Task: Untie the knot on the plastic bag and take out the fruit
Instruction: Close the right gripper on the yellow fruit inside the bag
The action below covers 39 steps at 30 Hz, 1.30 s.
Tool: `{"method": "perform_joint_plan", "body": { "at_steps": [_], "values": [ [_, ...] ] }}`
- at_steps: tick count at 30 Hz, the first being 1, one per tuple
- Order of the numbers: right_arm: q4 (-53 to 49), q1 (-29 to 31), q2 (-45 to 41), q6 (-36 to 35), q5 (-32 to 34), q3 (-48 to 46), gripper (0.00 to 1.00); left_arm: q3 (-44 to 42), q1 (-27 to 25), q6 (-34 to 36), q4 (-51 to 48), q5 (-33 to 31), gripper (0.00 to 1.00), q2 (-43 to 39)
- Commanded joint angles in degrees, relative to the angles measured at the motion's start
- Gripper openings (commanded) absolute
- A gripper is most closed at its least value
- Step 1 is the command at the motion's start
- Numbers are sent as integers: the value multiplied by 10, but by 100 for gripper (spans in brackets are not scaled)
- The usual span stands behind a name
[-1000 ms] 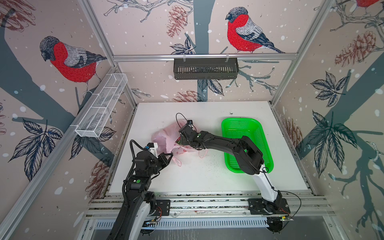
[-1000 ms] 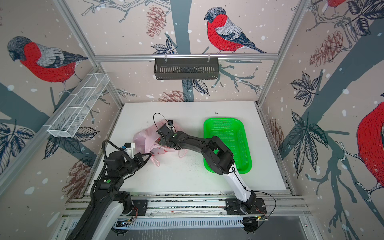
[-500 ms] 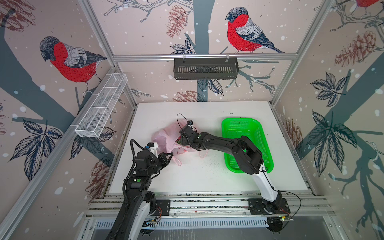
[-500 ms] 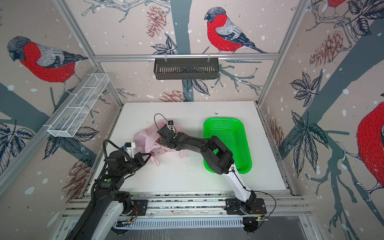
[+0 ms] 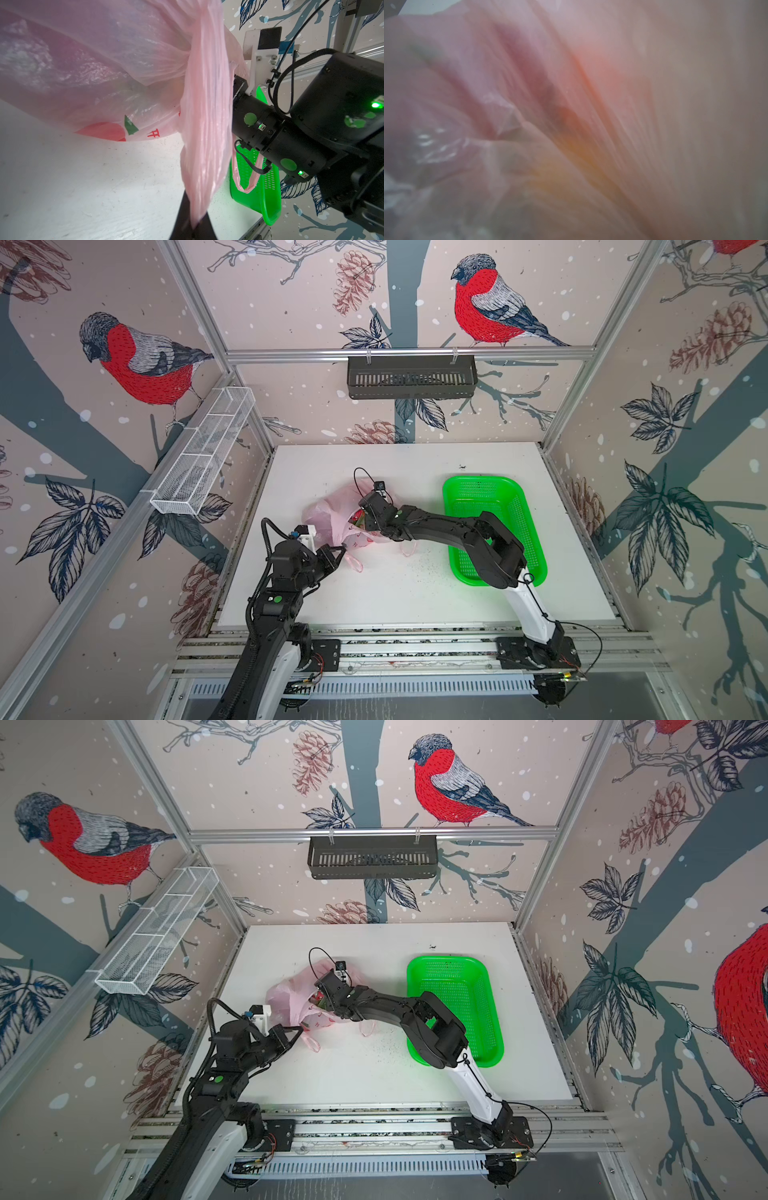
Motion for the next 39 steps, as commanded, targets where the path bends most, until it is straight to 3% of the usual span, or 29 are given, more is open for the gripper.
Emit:
{"method": "perform_joint_plan", "body": {
  "at_steps": [1,13,39],
  "values": [
    [3,7,-15,-13,3,-5,34,8,1,3,31,-6,0,1],
    [-1,34,-74,-24,10,-42,28,39,1,29,42,-21,0,40],
    [-9,59,-180,-49,-22,-75,26,65,1,42,69,-26,0,86]
  ]
}}
